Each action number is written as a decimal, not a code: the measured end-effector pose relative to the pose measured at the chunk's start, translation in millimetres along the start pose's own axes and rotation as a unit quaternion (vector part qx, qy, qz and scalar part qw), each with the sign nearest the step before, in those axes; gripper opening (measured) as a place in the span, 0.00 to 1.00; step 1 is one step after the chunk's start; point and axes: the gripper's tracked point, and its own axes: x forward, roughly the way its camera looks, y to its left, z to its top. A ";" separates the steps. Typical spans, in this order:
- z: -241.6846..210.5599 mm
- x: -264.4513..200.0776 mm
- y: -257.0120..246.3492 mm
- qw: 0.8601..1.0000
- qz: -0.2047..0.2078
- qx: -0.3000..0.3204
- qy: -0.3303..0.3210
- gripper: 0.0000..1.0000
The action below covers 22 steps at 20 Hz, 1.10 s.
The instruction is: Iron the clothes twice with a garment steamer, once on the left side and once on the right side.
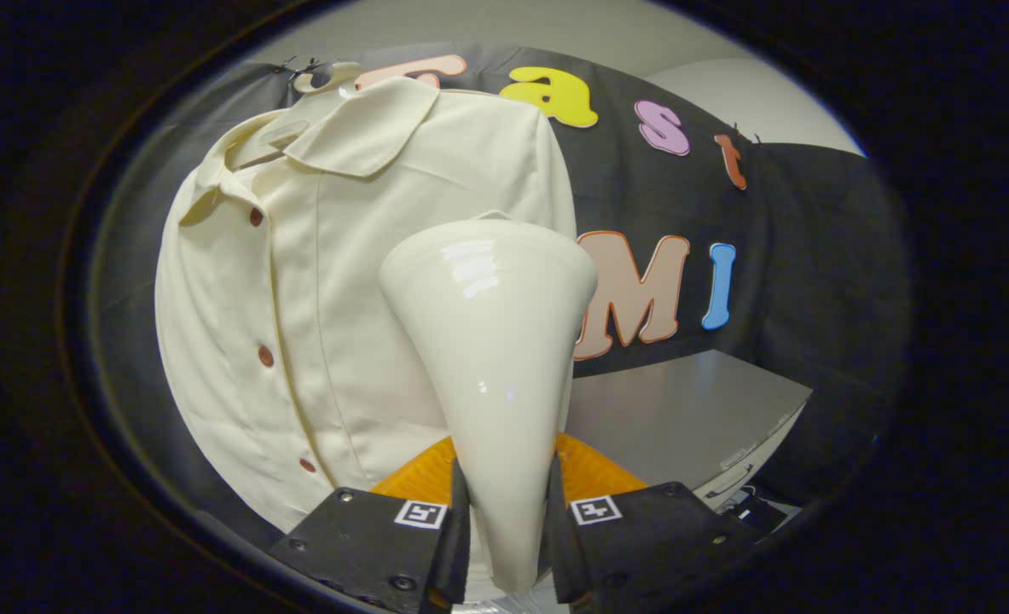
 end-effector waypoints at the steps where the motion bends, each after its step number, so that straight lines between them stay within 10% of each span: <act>1: -7.2 1.0 -1.0 1.000 0.000 -0.001 0.002 0.39; 22: -227.1 -1.2 -0.5 0.987 -0.021 -0.043 0.156 0.39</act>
